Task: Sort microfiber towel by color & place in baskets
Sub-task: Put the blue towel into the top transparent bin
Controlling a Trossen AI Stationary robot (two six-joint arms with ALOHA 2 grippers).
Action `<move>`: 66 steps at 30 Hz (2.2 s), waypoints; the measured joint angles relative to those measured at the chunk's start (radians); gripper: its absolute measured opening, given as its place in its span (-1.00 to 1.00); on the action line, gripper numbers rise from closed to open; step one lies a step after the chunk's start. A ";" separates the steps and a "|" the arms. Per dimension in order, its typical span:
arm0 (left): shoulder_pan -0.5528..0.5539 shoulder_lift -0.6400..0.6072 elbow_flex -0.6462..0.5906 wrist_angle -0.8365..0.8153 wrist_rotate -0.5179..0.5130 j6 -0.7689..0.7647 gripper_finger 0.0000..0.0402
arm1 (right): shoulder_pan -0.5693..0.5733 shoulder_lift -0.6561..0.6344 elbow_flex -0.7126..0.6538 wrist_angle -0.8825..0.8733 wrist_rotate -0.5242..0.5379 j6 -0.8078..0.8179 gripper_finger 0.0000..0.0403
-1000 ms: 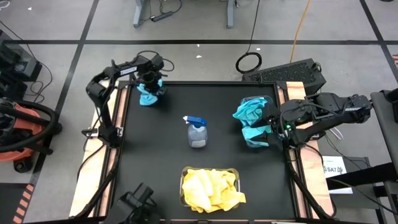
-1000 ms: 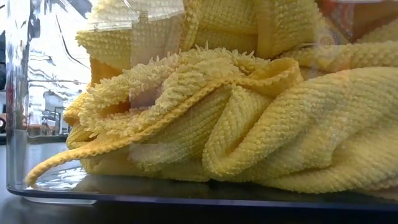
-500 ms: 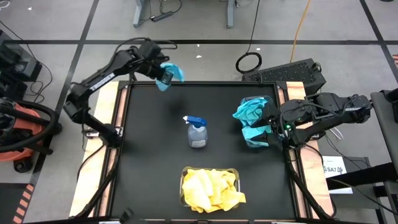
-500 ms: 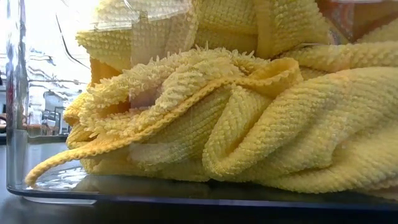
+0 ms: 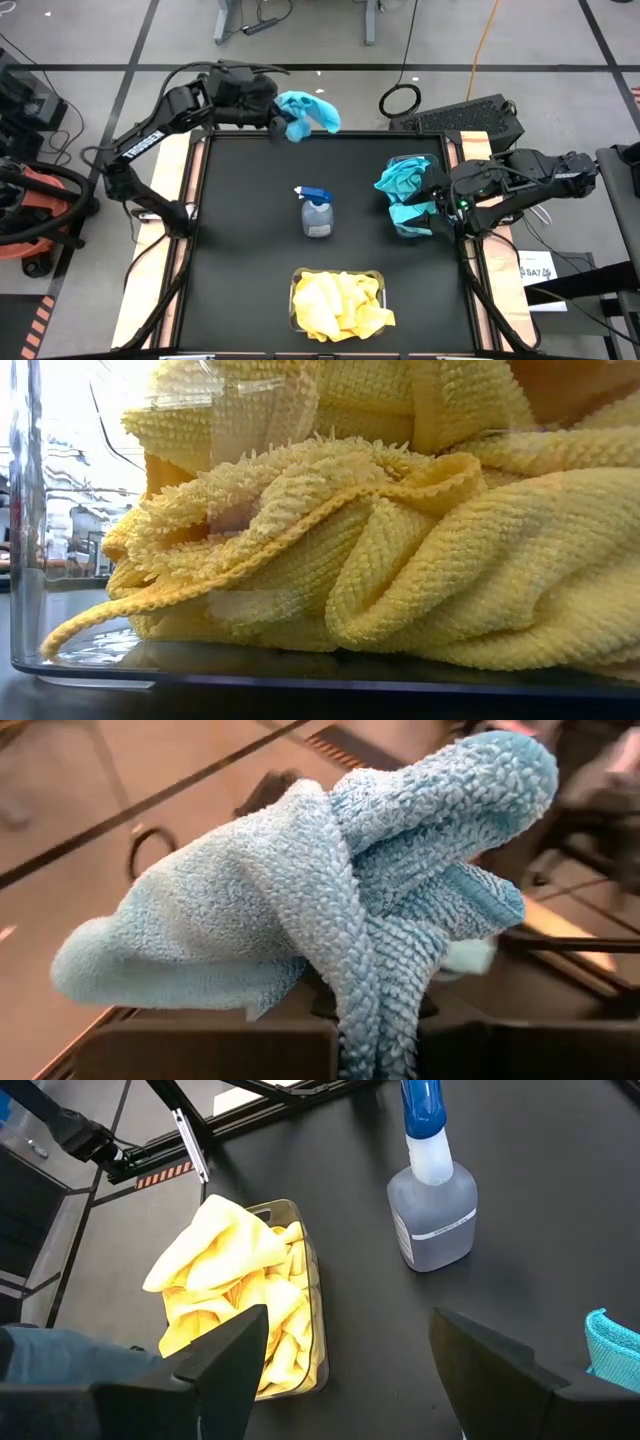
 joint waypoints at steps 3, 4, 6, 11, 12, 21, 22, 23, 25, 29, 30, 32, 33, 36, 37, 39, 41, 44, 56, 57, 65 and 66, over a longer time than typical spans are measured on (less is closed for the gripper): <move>-0.059 -0.002 0.015 0.018 0.014 -0.001 -0.90 | 0.000 0.000 0.000 0.000 0.000 0.000 0.34; -0.079 -0.001 0.017 0.017 0.021 -0.001 -0.90 | 0.000 0.000 0.000 0.001 0.000 0.000 0.34; -0.120 0.000 0.019 0.017 0.030 -0.001 -0.90 | 0.000 0.000 0.000 0.020 0.000 0.000 0.34; -0.220 0.002 0.020 0.057 0.032 -0.005 -0.90 | 0.000 0.022 0.000 0.126 0.000 0.006 0.34; -0.238 0.003 0.020 0.070 0.033 -0.006 -0.90 | 0.000 0.026 0.000 0.154 0.004 -0.020 0.34; -0.347 0.023 0.021 0.174 0.035 -0.006 -0.90 | -0.030 0.057 0.000 0.367 0.112 -0.220 0.34; -0.353 0.031 0.021 0.176 0.035 -0.007 -0.90 | -0.035 0.057 0.000 0.386 0.111 -0.235 0.34; -0.358 0.036 0.021 0.180 0.035 -0.007 -0.90 | -0.040 0.056 0.000 0.406 0.111 -0.248 0.34; -0.364 0.048 0.021 0.189 0.035 -0.009 -0.90 | -0.049 0.054 0.000 0.445 0.126 -0.277 0.34; -0.364 0.069 0.021 0.227 0.037 -0.040 -0.90 | -0.049 0.041 0.000 0.546 0.129 -0.374 0.34; -0.364 0.076 0.021 0.246 0.042 -0.051 -0.90 | -0.047 0.039 0.000 0.581 0.109 -0.416 0.34; -0.361 0.083 0.021 0.274 0.061 -0.069 -0.90 | -0.034 0.039 0.000 0.640 0.068 -0.511 0.34; -0.359 0.085 0.020 0.289 0.075 -0.083 -0.90 | -0.026 0.040 0.000 0.657 0.058 -0.561 0.34; -0.352 0.098 0.021 0.364 0.114 -0.120 -0.90 | -0.015 0.042 0.000 0.676 0.082 -0.681 0.34; -0.349 0.099 0.021 0.374 0.127 -0.136 -0.90 | -0.012 0.042 0.000 0.674 0.101 -0.713 0.34; -0.348 0.109 0.020 0.420 0.140 -0.163 -0.90 | -0.012 0.048 0.000 0.674 0.139 -0.768 0.34; -0.347 0.119 0.021 0.459 0.151 -0.191 -0.90 | -0.013 0.053 0.000 0.673 0.163 -0.824 0.35; -0.345 0.134 0.020 0.503 0.159 -0.237 -0.90 | -0.013 0.064 0.000 0.677 0.186 -0.895 0.41; -0.343 0.180 0.021 0.630 0.269 -0.374 -0.90 | -0.007 0.138 0.000 0.762 0.348 -1.085 0.82; -0.346 0.185 0.021 0.640 0.271 -0.377 -0.90 | -0.008 0.142 0.000 0.775 0.348 -1.096 0.84; -0.365 0.234 0.020 0.748 0.345 -0.463 -0.88 | -0.007 0.176 0.000 0.825 0.431 -1.189 0.83; -0.366 0.240 0.020 0.748 0.345 -0.473 -0.85 | -0.007 0.179 0.000 0.833 0.433 -1.199 0.80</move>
